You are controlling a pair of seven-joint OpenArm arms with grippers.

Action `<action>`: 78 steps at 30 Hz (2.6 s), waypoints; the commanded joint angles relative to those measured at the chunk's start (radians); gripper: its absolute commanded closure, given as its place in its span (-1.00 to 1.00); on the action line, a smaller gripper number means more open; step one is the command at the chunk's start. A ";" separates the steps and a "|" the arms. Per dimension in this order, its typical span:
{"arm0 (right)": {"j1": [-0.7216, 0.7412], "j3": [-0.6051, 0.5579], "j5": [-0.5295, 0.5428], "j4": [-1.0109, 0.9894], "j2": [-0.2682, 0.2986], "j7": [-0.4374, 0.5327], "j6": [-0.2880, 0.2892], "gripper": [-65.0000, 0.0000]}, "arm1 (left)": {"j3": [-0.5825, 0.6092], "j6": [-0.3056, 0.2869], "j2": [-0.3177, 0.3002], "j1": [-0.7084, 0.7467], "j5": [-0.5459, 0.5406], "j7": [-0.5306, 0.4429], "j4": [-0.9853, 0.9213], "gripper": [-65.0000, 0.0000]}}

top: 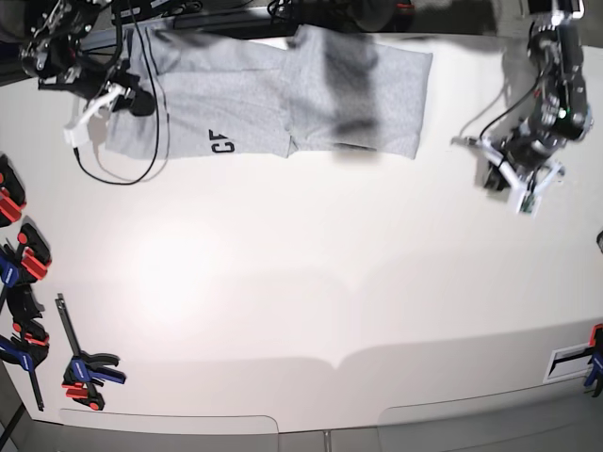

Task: Fold the T-shirt properly
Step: 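Release the folded end with the left gripper and lift away, then grasp the folded shirt with the right gripper and lift it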

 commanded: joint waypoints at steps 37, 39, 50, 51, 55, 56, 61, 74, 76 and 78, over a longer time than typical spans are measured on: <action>0.134 -0.289 0.301 0.285 -0.097 -0.027 0.043 1.00 | -0.063 -0.158 0.084 0.286 -0.235 0.037 0.018 1.00; 0.121 -0.369 0.246 0.318 -0.143 -0.027 0.043 1.00 | -0.063 -0.158 0.084 0.286 -0.235 0.037 0.018 1.00; 0.118 -0.752 0.036 0.331 -0.397 0.002 0.043 1.00 | -0.063 -0.158 0.084 0.286 -0.235 0.040 0.018 1.00; 0.118 -0.786 0.005 0.331 -0.401 0.010 0.043 1.00 | -0.063 -0.158 0.084 0.286 -0.235 0.039 0.018 1.00; 0.118 -0.907 -0.109 0.331 -0.401 0.031 0.043 1.00 | -0.063 -0.158 0.084 0.286 -0.235 0.040 0.018 1.00; 0.118 -0.930 -0.137 0.331 -0.401 0.032 0.043 1.00 | -0.063 -0.158 0.084 0.286 -0.235 0.040 0.018 1.00; 0.117 -1.010 -0.191 0.331 -0.401 0.039 0.043 1.00 | -0.063 -0.157 0.083 0.285 -0.234 0.031 0.018 1.00; 0.118 -1.049 -0.320 0.331 -0.401 0.096 0.043 1.00 | -0.334 -0.157 0.080 0.280 -0.256 0.141 0.106 1.00; 0.118 -1.049 -0.320 0.331 -0.401 0.099 0.043 1.00 | -0.387 -0.178 0.081 0.287 -0.331 0.248 0.106 1.00; 0.118 -1.049 -0.319 0.331 -0.401 0.106 0.043 1.00 | -0.412 -0.235 0.080 0.323 -0.431 0.327 0.106 1.00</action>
